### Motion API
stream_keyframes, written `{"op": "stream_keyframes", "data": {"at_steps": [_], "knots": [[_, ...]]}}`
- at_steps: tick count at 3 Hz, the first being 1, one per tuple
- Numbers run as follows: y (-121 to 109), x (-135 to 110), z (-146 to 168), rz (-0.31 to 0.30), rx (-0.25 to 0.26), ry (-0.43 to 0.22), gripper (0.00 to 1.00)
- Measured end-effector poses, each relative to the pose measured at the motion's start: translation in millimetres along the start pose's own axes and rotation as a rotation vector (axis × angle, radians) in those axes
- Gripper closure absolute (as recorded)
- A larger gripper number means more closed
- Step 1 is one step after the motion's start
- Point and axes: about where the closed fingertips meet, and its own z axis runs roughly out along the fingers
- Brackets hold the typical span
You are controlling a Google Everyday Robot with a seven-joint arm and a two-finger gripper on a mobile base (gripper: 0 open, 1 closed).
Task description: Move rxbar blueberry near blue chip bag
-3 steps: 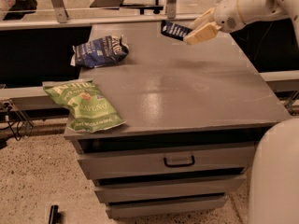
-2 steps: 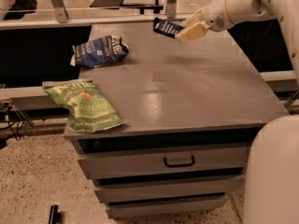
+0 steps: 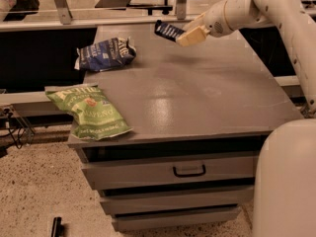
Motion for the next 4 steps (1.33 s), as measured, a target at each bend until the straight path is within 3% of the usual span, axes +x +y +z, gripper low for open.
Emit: {"op": "stream_keyframes", "data": {"at_steps": [2,4], "knots": [[15,16,28,0.068,-0.020,0.036,1.00],[33,30,50,0.092,-0.066,0.105,1.00]]}}
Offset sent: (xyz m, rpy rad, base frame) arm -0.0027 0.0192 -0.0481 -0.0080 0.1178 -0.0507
